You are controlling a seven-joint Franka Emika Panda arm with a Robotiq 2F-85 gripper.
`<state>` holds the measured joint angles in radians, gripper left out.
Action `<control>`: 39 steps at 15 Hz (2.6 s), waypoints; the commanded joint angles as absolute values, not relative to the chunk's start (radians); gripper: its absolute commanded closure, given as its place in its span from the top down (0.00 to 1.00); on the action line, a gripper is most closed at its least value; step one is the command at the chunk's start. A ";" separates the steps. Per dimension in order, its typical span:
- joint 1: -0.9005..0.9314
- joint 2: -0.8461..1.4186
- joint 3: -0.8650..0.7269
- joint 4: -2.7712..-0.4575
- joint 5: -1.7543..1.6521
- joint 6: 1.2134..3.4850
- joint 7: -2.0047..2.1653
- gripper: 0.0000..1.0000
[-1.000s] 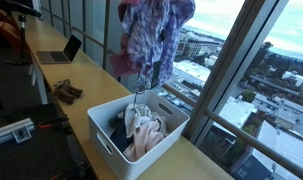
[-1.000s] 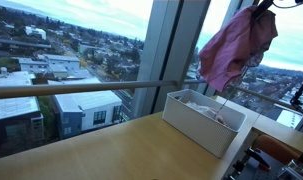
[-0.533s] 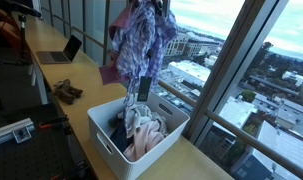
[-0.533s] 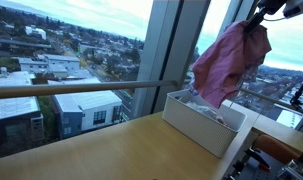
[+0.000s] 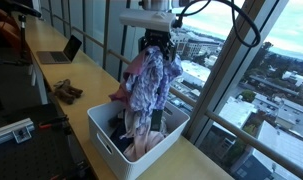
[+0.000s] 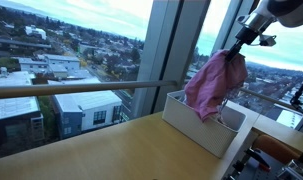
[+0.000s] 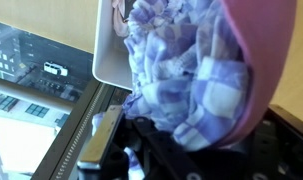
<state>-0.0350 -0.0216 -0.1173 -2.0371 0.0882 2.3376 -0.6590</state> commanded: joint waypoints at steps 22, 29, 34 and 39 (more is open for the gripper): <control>-0.120 0.096 -0.079 -1.918 0.148 2.359 -0.753 0.04; -0.140 0.170 -0.063 -1.959 0.176 2.356 -0.754 0.02; -0.155 0.206 -0.059 -1.954 0.155 2.342 -0.724 0.42; -0.122 0.104 -0.030 -2.016 0.143 2.348 -0.706 0.80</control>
